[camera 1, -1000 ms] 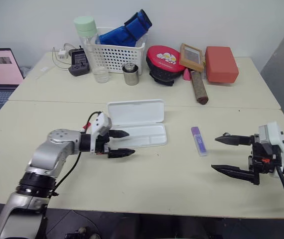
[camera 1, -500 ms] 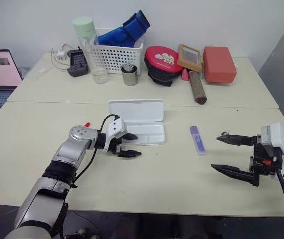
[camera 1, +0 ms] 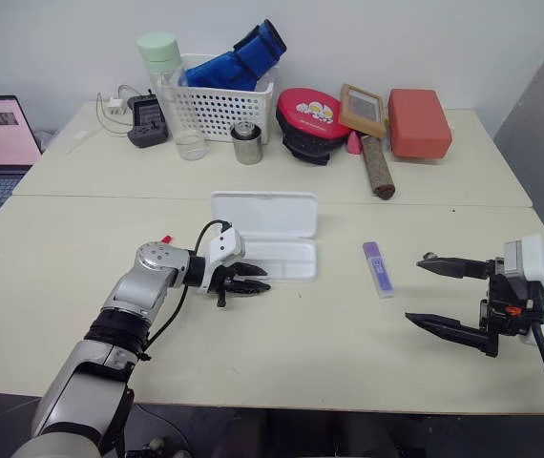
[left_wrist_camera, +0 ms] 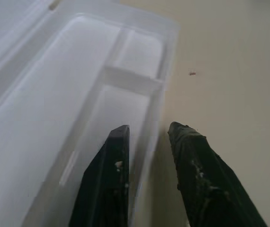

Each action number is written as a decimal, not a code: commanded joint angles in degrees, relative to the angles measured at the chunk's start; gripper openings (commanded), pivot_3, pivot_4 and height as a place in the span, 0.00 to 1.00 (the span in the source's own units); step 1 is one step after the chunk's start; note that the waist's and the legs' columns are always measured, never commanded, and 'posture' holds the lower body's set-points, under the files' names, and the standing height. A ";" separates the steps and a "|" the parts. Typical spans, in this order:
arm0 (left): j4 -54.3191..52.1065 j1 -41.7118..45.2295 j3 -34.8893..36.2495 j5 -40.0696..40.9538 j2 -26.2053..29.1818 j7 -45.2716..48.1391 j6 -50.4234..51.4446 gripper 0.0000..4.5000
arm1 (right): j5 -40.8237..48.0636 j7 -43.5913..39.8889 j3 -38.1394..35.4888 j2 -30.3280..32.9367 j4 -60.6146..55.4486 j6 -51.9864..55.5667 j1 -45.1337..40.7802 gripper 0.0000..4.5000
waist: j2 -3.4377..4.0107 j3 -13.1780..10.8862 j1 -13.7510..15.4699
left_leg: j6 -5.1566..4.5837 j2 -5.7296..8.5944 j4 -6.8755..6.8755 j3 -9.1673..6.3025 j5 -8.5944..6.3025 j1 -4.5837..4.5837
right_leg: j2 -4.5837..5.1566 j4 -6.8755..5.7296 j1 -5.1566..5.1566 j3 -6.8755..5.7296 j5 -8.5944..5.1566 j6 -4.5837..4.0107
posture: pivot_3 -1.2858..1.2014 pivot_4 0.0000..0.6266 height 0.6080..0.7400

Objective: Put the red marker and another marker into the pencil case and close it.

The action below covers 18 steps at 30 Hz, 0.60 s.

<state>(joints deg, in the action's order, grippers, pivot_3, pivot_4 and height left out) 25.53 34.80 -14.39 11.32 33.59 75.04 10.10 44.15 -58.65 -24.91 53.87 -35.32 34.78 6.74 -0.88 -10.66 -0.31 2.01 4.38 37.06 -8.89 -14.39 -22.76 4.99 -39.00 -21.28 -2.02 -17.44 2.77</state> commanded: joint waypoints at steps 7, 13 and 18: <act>-1.49 -0.70 1.18 -0.25 -0.57 0.63 0.95 0.01 | 1.88 -0.20 -2.41 0.86 -1.19 0.54 -0.61 1.00 | 0.02 0.03 -0.10 | -0.01 -0.01 0.00 0.03 0.00 0.09 | -0.01 -0.01 0.08 0.02 0.00 0.00 | 0.52 0.24 1.00; -2.73 -1.05 1.59 0.05 -0.41 0.78 1.99 0.01 | 2.00 -0.30 -2.37 0.93 -0.99 0.66 -1.01 1.00 | 0.01 0.03 -0.12 | -0.01 0.00 0.00 0.01 0.00 0.10 | -0.01 -0.02 0.09 0.02 0.00 0.00 | 0.52 0.24 1.00; -5.74 -1.79 1.70 0.69 -0.12 1.19 3.44 0.01 | 2.25 -0.14 -2.78 0.83 -1.35 0.91 -0.88 1.00 | 0.01 0.03 -0.13 | -0.01 0.00 0.00 0.01 0.00 0.09 | -0.01 -0.01 0.10 0.02 0.00 0.00 | 0.52 0.24 1.00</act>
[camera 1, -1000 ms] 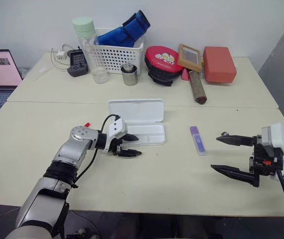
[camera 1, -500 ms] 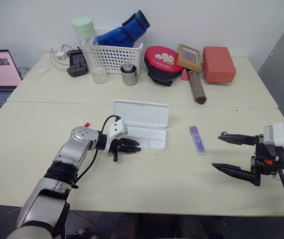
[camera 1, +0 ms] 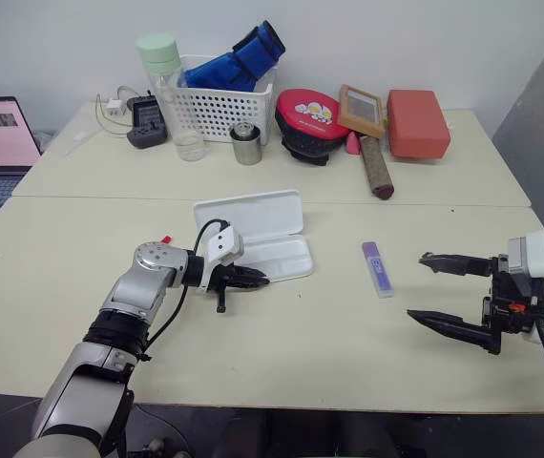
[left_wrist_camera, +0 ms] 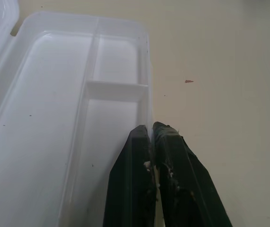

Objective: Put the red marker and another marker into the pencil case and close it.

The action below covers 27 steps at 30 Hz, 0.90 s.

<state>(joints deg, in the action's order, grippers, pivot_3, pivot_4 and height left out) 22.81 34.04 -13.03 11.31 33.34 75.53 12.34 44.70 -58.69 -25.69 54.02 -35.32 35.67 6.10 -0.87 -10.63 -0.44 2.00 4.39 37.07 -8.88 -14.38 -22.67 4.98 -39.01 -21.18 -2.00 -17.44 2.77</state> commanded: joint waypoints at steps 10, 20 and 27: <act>-28.38 -9.69 -1.76 3.62 2.60 0.24 10.77 0.01 | 2.94 0.77 -4.62 0.43 -3.70 0.87 2.18 1.00 | 0.00 0.00 0.02 | 0.01 -0.02 0.00 -0.02 0.00 -0.02 | 0.01 0.02 -0.02 0.03 0.00 -0.01 | 0.52 0.24 1.00; -38.09 -16.65 -4.72 3.36 5.80 -1.71 13.76 0.01 | 2.45 -0.76 -4.26 0.84 -5.46 0.31 5.77 1.00 | 0.01 0.00 0.24 | -0.02 -0.05 -0.01 0.01 -0.01 0.02 | -0.02 0.01 0.01 0.07 0.00 -0.01 | 0.52 0.24 1.00; -38.35 -17.54 -7.01 3.64 4.98 -2.64 14.36 0.01 | 2.33 -1.40 -4.37 1.39 -5.40 0.07 6.10 1.00 | 0.01 0.01 0.22 | -0.02 -0.05 -0.02 0.05 -0.01 0.03 | -0.02 0.02 0.01 0.08 0.00 -0.01 | 0.52 0.24 1.00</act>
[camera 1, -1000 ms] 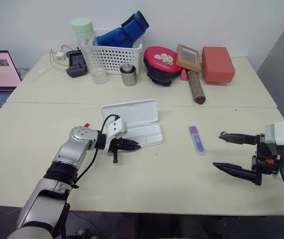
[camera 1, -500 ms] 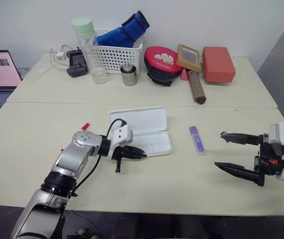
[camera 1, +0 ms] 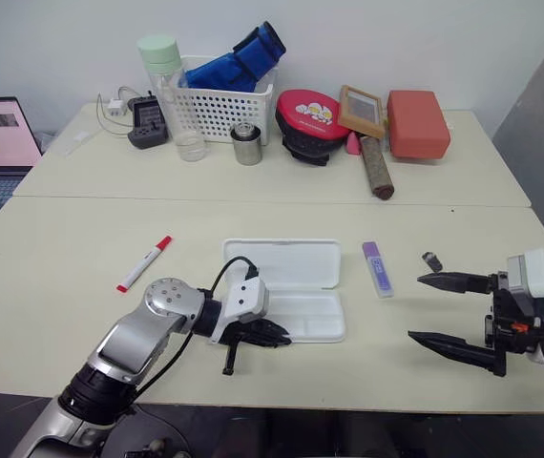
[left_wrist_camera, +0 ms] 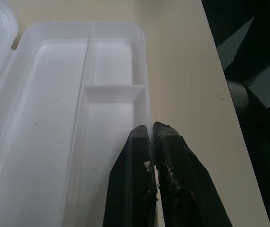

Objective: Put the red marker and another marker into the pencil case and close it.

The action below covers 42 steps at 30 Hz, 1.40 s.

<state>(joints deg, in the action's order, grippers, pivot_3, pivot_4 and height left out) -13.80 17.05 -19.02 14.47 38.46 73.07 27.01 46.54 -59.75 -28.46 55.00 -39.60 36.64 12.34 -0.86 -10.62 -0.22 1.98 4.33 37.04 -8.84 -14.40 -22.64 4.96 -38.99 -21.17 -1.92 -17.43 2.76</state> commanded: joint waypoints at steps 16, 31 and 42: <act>-2.70 -0.94 -0.37 3.29 0.39 -0.52 2.74 0.19 | -0.04 -0.46 -0.76 0.56 -0.10 -1.49 -1.01 1.00 | 0.00 0.00 0.00 | 0.00 0.00 0.00 0.00 0.00 0.00 | 0.00 0.00 0.00 0.01 0.00 0.00 | 0.52 0.24 1.00; -6.60 -0.82 0.89 7.58 0.98 -1.11 7.04 0.83 | -0.14 -1.38 0.04 1.14 1.27 -1.74 -2.14 1.00 | 0.00 0.00 0.00 | 0.00 0.00 0.00 0.00 0.00 -0.01 | 0.00 0.00 0.00 0.01 0.00 0.00 | 0.52 0.24 1.00; -13.48 4.24 23.00 33.34 -3.05 -13.79 23.66 0.98 | 0.96 -0.88 0.70 0.54 1.95 -2.17 -5.79 1.00 | -0.01 -0.01 -0.07 | 0.00 -0.01 0.02 -0.04 0.00 -0.03 | 0.01 0.00 -0.01 -0.02 0.00 0.00 | 0.52 0.24 1.00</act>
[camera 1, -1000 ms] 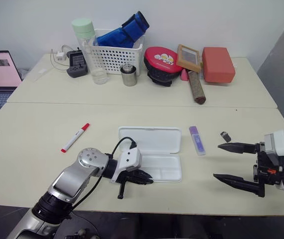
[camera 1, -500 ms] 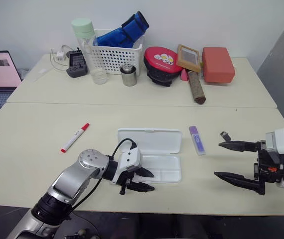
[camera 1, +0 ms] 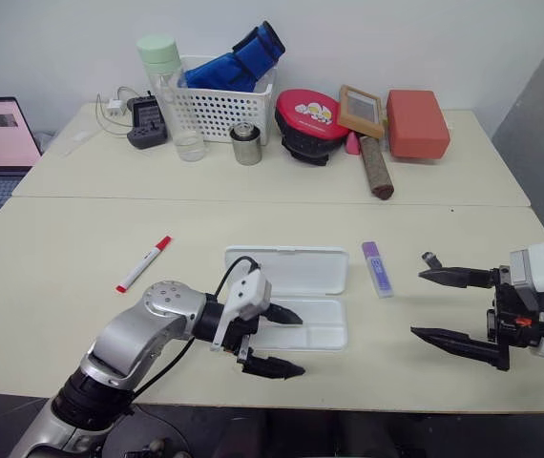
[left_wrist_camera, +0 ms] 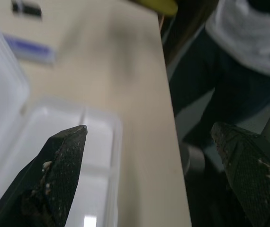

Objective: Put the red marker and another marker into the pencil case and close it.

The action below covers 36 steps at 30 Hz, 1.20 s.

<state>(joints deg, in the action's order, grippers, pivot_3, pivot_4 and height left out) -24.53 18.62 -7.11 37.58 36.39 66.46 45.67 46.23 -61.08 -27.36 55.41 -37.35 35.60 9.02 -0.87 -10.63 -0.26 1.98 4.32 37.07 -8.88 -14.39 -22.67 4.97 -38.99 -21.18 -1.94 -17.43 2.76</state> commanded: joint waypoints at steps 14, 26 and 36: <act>21.82 -3.00 28.76 -7.68 11.42 -22.88 -8.35 0.98 | 6.17 2.29 10.02 -2.23 2.76 -1.85 -23.71 1.00 | -0.06 -0.03 -1.05 | 0.00 0.00 -0.07 0.26 0.00 0.10 | 0.02 0.01 -0.13 0.53 0.01 0.00 | 0.52 0.24 1.00; 39.11 -0.49 18.78 -17.80 8.67 -20.67 -18.37 0.98 | 6.53 2.50 12.00 -2.32 2.54 -1.30 -26.06 1.00 | -0.08 -0.03 -0.11 | 0.01 -0.01 -0.09 0.39 0.00 0.08 | 0.16 0.00 -0.25 0.76 0.06 0.07 | 0.52 0.24 1.00; 46.83 3.07 15.31 -21.36 8.03 -20.36 -17.07 0.98 | 7.21 3.86 10.23 -1.86 1.03 -0.82 -23.97 1.00 | -0.09 0.00 -0.24 | 0.00 -0.01 -0.09 0.53 -0.01 0.13 | 0.15 -0.04 -0.29 0.91 0.08 0.10 | 0.52 0.24 1.00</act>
<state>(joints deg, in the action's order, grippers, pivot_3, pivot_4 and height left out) 21.73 22.05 8.28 16.89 44.01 45.72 28.10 52.11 -57.58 -14.65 52.99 -34.35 35.09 -14.68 -0.97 -10.63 -0.50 1.98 4.30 36.98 -8.34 -14.40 -22.51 5.12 -39.04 -21.46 -1.01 -17.35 2.86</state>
